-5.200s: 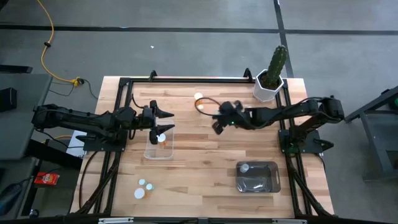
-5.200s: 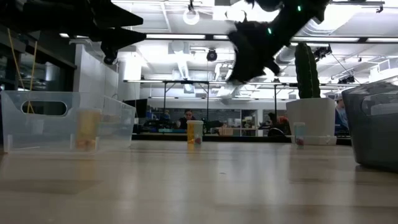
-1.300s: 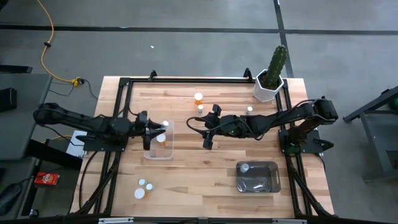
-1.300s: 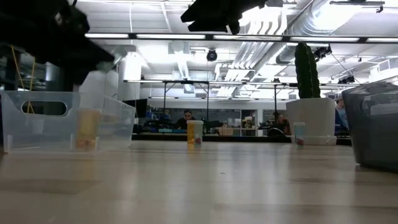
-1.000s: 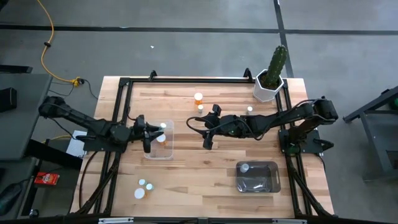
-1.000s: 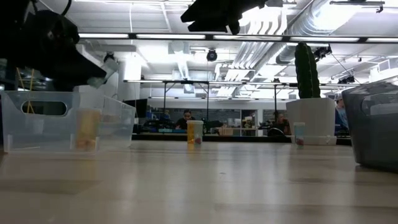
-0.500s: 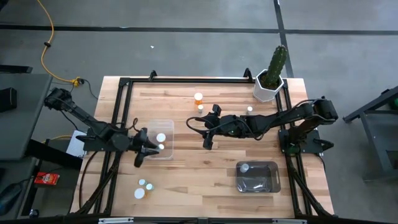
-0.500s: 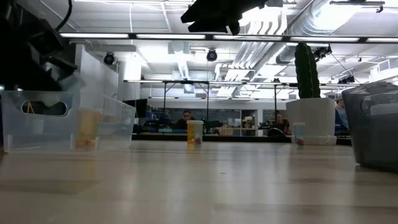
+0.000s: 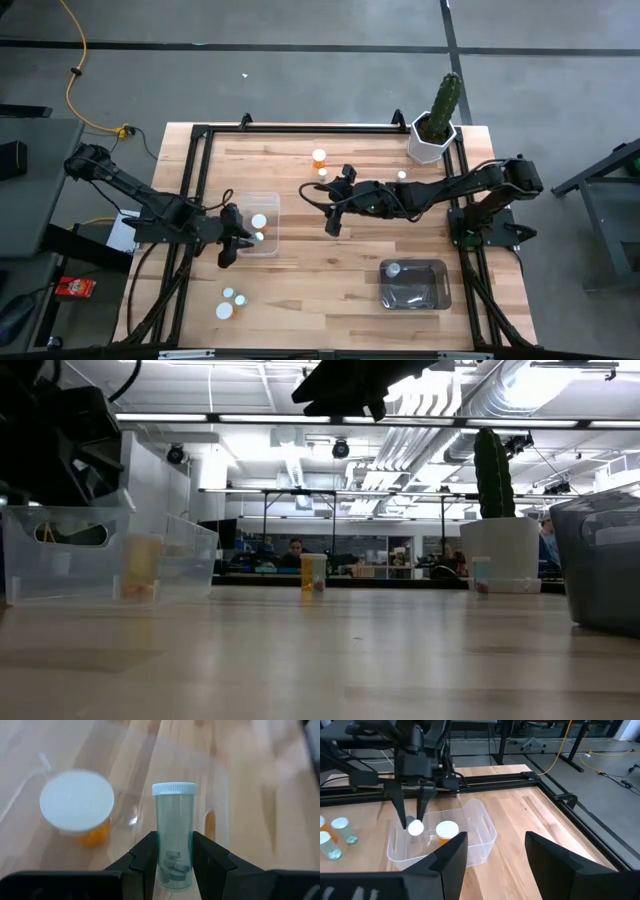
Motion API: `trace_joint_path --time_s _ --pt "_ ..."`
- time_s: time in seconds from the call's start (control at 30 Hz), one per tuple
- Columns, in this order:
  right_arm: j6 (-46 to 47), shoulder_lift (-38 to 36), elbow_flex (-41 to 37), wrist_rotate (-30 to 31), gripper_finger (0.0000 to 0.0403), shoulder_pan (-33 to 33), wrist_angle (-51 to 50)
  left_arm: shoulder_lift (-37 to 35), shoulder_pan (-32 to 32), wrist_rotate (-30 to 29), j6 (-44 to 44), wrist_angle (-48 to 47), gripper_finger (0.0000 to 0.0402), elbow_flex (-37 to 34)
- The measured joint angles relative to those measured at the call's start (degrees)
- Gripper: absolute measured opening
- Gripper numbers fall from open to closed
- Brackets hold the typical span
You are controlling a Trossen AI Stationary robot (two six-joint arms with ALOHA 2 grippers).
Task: Pick and place medicine bottles into bin by pill shape (circle, oval)
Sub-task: Put the top right blue tablet bottle into the black bin
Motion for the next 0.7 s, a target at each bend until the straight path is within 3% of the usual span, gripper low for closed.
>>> trace_joint_path --time_s 0.33,0.7 --pt "-0.02 0.0 0.0 -0.46 0.0193 -0.02 -0.46 12.02 4.85 6.5 7.43 -5.11 0.0094 6.36" --pt "-0.04 0.02 -0.02 -0.48 0.0193 -0.02 -0.92 18.22 7.58 10.44 14.09 -7.34 0.0103 7.47"
